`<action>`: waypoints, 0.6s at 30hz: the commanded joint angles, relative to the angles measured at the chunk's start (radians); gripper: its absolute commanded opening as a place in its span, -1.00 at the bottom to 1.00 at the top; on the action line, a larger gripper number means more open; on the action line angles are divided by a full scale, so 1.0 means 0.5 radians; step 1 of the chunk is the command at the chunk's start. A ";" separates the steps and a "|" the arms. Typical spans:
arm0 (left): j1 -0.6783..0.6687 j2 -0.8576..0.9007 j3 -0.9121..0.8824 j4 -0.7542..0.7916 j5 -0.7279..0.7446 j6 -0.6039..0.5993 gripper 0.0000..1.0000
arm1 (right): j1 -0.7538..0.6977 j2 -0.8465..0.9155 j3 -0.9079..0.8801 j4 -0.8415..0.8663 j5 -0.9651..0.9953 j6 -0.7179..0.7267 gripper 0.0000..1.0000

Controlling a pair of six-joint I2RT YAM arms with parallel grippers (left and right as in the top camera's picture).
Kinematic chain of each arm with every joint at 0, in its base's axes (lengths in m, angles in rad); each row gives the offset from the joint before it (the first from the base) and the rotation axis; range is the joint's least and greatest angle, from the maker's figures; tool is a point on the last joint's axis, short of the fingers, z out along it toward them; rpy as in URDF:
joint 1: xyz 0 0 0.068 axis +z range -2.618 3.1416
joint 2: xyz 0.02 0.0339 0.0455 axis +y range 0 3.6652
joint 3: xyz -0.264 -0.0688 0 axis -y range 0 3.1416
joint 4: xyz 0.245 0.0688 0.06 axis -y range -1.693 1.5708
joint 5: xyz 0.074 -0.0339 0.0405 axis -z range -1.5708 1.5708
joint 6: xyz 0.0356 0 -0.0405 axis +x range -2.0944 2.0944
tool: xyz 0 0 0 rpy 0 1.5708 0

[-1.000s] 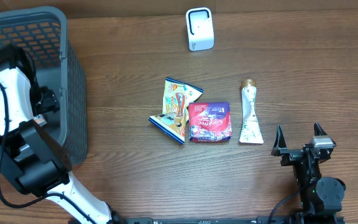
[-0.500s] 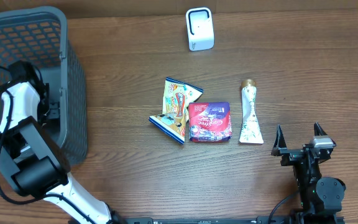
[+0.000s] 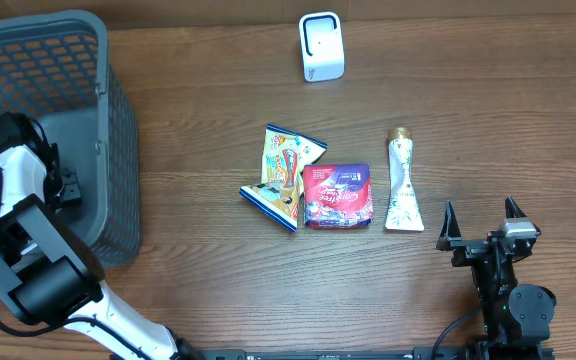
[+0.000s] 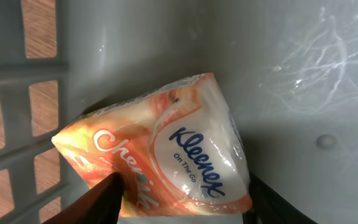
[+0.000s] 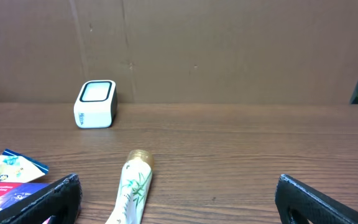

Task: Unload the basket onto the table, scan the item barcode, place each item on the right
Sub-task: 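Grasp the orange Kleenex pack in the basket with the left gripper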

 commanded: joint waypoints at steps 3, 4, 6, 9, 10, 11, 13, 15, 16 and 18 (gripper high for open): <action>0.012 0.039 -0.105 0.032 0.375 -0.031 -0.34 | 0.005 -0.014 -0.020 0.012 0.014 -0.007 1.00; 0.012 0.039 -0.108 0.033 0.375 -0.031 -0.47 | 0.005 -0.014 -0.020 0.012 0.014 -0.007 1.00; 0.012 0.039 -0.112 0.021 0.375 -0.031 -0.59 | 0.005 -0.014 -0.020 0.012 0.013 -0.007 1.00; 0.012 0.039 -0.111 -0.008 0.375 -0.031 -0.92 | 0.005 -0.014 -0.020 0.012 0.013 -0.007 1.00; 0.011 0.039 -0.111 -0.017 0.376 -0.031 -0.92 | 0.005 -0.014 -0.020 0.012 0.013 -0.008 1.00; 0.010 0.037 -0.107 -0.026 0.376 -0.054 -0.92 | 0.005 -0.014 -0.020 0.012 0.013 -0.007 1.00; 0.002 0.033 -0.068 -0.068 0.376 -0.141 -0.92 | 0.005 -0.014 -0.020 0.012 0.013 -0.007 1.00; -0.012 0.020 0.008 -0.132 0.375 -0.255 -0.92 | 0.005 -0.014 -0.020 0.012 0.014 -0.007 1.00; -0.019 0.008 0.066 -0.180 0.381 -0.301 -0.92 | 0.005 -0.014 -0.020 0.012 0.013 -0.008 1.00; -0.034 -0.029 0.200 -0.277 0.400 -0.402 -0.92 | 0.005 -0.014 -0.020 0.012 0.013 -0.007 1.00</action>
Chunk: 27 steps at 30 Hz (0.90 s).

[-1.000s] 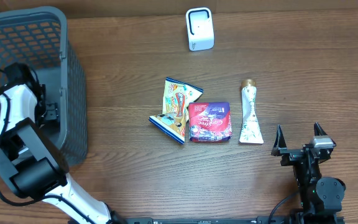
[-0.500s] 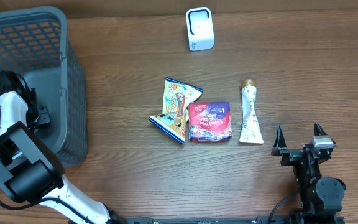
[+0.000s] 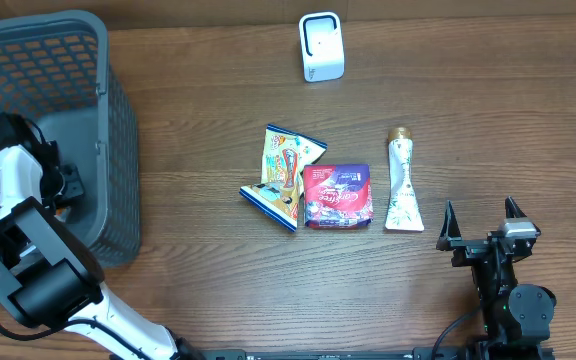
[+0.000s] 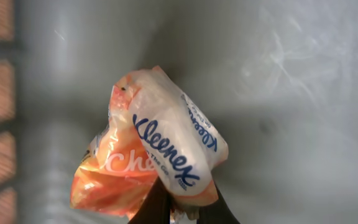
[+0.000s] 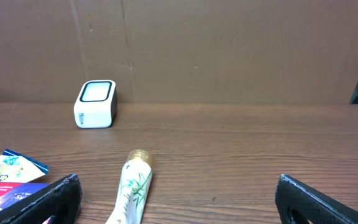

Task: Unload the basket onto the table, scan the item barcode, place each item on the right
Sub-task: 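Grasp the orange Kleenex pack in the basket with the left gripper, then carry the Kleenex pack out and drop it left of the yellow bag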

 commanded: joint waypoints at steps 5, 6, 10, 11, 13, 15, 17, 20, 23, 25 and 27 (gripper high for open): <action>-0.057 -0.175 0.562 -0.279 0.487 -0.352 -0.92 | 0.005 -0.014 -0.020 0.011 0.013 -0.008 1.00; -0.057 -0.224 0.622 -0.292 0.562 -0.352 -0.92 | 0.005 -0.014 -0.020 0.011 0.012 -0.008 1.00; -0.057 -0.500 0.741 -0.303 0.835 -0.353 -0.92 | 0.005 -0.014 -0.020 0.011 0.012 -0.008 1.00; -0.057 -0.571 0.742 -0.301 0.919 -0.352 -0.92 | 0.005 -0.014 -0.020 0.011 0.013 -0.008 1.00; -0.058 -0.719 0.742 -0.304 1.158 -0.352 -0.92 | 0.005 -0.014 -0.020 0.011 0.013 -0.008 1.00; -0.063 -0.848 0.742 -0.305 1.458 -0.350 -0.92 | 0.005 -0.014 -0.020 0.011 0.012 -0.008 1.00; -0.092 -0.961 0.742 -0.306 1.736 -0.349 -0.92 | 0.005 -0.014 -0.020 0.011 0.012 -0.008 1.00; -0.224 -1.096 0.742 -0.358 2.002 -0.349 -0.92 | 0.005 -0.014 -0.020 0.011 0.012 -0.008 1.00; -0.465 -1.173 0.742 -0.490 2.002 -0.311 -0.92 | 0.005 -0.014 -0.020 0.011 0.013 -0.009 1.00; -0.681 -1.180 0.742 -0.601 1.984 -0.243 -0.92 | 0.005 -0.014 -0.020 0.011 0.013 -0.008 1.00; -0.916 -1.161 0.723 -0.664 1.939 -0.231 -0.91 | 0.005 -0.014 -0.020 0.011 0.012 -0.008 1.00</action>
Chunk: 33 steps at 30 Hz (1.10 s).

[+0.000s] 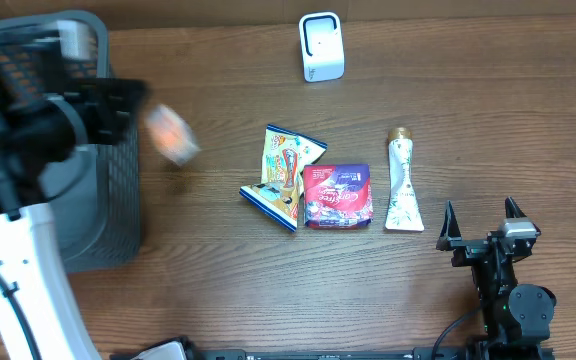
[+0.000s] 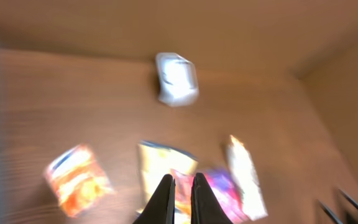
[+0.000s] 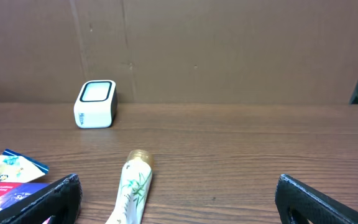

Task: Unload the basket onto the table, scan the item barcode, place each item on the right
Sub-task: 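Carry the Kleenex pack out and drop it left of the yellow bag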

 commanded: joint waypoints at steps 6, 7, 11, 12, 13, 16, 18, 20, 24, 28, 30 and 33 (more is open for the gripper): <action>-0.964 0.169 -0.124 -0.056 -0.243 -0.026 -0.92 | 0.005 -0.014 -0.020 0.011 0.013 -0.008 1.00; -1.067 0.215 -0.133 -0.056 -0.323 -0.072 -0.91 | 0.005 -0.014 -0.020 0.011 0.013 -0.008 1.00; -1.387 0.422 -0.140 -0.047 -0.765 -0.224 -0.92 | 0.005 -0.014 -0.020 0.011 0.014 -0.008 1.00; -1.425 0.455 -0.139 -0.040 -0.846 -0.249 -0.92 | 0.005 -0.014 -0.020 0.011 0.014 -0.008 1.00; -1.456 0.484 -0.139 -0.033 -0.927 -0.262 -0.92 | 0.005 -0.014 -0.020 0.011 0.014 -0.008 1.00; -1.483 0.505 -0.136 -0.023 -1.154 -0.327 -0.92 | 0.005 -0.014 -0.020 0.011 0.013 -0.008 1.00; -1.477 0.489 -0.125 -0.031 -1.257 -0.362 -0.92 | 0.005 -0.014 -0.020 0.011 0.013 -0.008 1.00; -1.463 0.466 -0.121 -0.049 -1.366 -0.405 -0.89 | 0.005 -0.014 -0.020 0.011 0.014 -0.008 1.00; -1.414 0.464 -0.121 -0.285 -1.810 -0.567 -0.91 | 0.005 -0.014 -0.020 0.011 0.014 -0.008 1.00; -1.338 0.459 -0.121 -0.504 -2.164 -0.757 -0.92 | 0.005 -0.014 -0.020 0.011 0.014 -0.008 1.00; -1.287 0.455 -0.120 -0.578 -2.187 -0.771 -0.92 | 0.005 -0.014 -0.020 0.011 0.013 -0.008 1.00; -1.205 0.449 -0.120 -0.710 -2.230 -0.786 -0.92 | 0.005 -0.014 -0.020 0.011 0.014 -0.008 1.00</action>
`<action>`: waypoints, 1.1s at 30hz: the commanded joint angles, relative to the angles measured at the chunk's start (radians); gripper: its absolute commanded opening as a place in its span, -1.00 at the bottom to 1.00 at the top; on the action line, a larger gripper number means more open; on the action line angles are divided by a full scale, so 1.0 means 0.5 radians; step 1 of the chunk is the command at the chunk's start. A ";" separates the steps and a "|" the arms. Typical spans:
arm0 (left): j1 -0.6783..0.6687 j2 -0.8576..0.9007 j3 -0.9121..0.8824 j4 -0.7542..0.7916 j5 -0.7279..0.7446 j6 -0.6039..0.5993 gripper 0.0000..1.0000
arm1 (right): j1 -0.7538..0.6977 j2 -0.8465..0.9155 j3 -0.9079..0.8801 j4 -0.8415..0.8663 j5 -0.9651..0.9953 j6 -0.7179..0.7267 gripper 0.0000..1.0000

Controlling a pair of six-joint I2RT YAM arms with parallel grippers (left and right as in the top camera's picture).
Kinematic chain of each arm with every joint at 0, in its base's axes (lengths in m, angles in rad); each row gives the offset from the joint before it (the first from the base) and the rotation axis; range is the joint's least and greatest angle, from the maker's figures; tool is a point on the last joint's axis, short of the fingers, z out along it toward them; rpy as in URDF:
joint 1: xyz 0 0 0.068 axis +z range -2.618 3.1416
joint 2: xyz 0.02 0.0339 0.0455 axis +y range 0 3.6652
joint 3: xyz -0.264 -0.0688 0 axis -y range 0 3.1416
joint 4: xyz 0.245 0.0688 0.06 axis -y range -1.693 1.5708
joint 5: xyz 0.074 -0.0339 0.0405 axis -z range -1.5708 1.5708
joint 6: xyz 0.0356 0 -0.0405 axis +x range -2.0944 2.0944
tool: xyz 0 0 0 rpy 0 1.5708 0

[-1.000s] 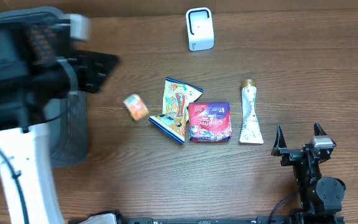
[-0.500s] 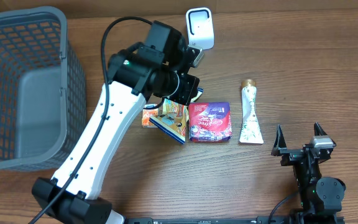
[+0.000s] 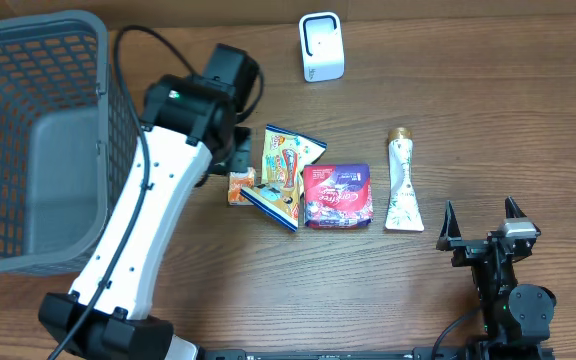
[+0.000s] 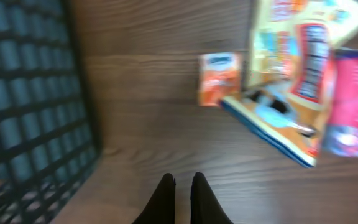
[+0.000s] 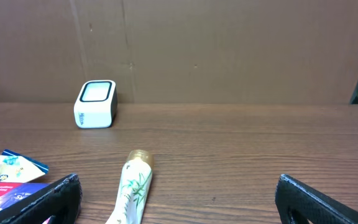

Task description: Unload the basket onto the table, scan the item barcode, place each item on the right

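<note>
A small orange Kleenex tissue pack [image 3: 240,187] lies on the wooden table against the yellow snack packet [image 3: 286,170]; the left wrist view shows the pack [image 4: 219,78] ahead of the fingers. My left gripper [image 4: 182,178] is shut with nothing between its fingers, and hovers over the table just short of the pack [image 3: 236,152]. The white barcode scanner [image 3: 321,46] stands at the back, also in the right wrist view [image 5: 96,104]. My right gripper [image 3: 481,216] rests open at the front right [image 5: 179,199].
A grey mesh basket [image 3: 38,30] fills the left side [image 4: 30,93]. A purple and red packet [image 3: 338,195] lies beside the snack packet. A white tube with a gold cap [image 3: 402,185] lies to their right [image 5: 132,186].
The tissue pack was a blur just right of the basket; now it lies still against the snack packet. My left arm has moved from the basket's edge to over the table.
My left gripper stood open round the tissue pack on the basket floor. Then it was shut on the pack. Then the pack was out of the gripper and outside the basket. Now it rests on the table. The right arm stayed still.
</note>
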 commanded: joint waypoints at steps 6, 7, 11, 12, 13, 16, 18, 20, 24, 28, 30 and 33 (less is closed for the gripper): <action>0.240 -0.134 0.024 -0.198 -0.304 -0.297 -0.92 | 0.005 -0.014 -0.020 0.011 0.013 -0.008 1.00; 0.266 -0.159 0.024 -0.199 -0.304 -0.296 -0.92 | 0.005 -0.014 -0.020 0.011 0.013 -0.008 1.00; 0.421 -0.259 0.024 -0.207 -0.297 -0.293 -0.91 | 0.005 -0.014 -0.020 0.011 0.013 -0.008 1.00; 0.453 -0.271 0.024 -0.223 -0.287 -0.277 -0.92 | 0.005 -0.014 -0.020 0.011 0.013 -0.008 1.00; 0.481 -0.273 0.024 -0.237 -0.260 -0.236 -0.92 | 0.005 -0.014 -0.020 0.011 0.013 -0.008 1.00; 0.562 -0.267 0.008 -0.257 -0.080 -0.127 -0.92 | 0.005 -0.014 -0.020 0.011 0.013 -0.008 1.00; 0.587 -0.267 -0.026 -0.256 -0.032 -0.127 -0.92 | 0.005 -0.014 -0.020 0.011 0.014 -0.008 1.00; 0.597 -0.267 -0.073 -0.259 -0.056 -0.127 -0.92 | 0.005 -0.014 -0.020 0.011 0.013 -0.008 1.00; 0.661 -0.267 -0.113 -0.248 -0.114 -0.160 -0.91 | 0.005 -0.014 -0.020 0.011 0.014 -0.008 1.00; 0.771 -0.269 -0.112 -0.223 -0.114 -0.159 -0.91 | 0.005 -0.014 -0.020 0.011 0.013 -0.008 1.00; 0.842 -0.269 -0.112 -0.233 -0.114 -0.150 -0.92 | 0.005 -0.014 -0.020 0.011 0.013 -0.008 1.00; 0.929 -0.269 -0.113 -0.236 -0.113 -0.142 -0.91 | 0.005 -0.014 -0.020 0.011 0.014 -0.008 1.00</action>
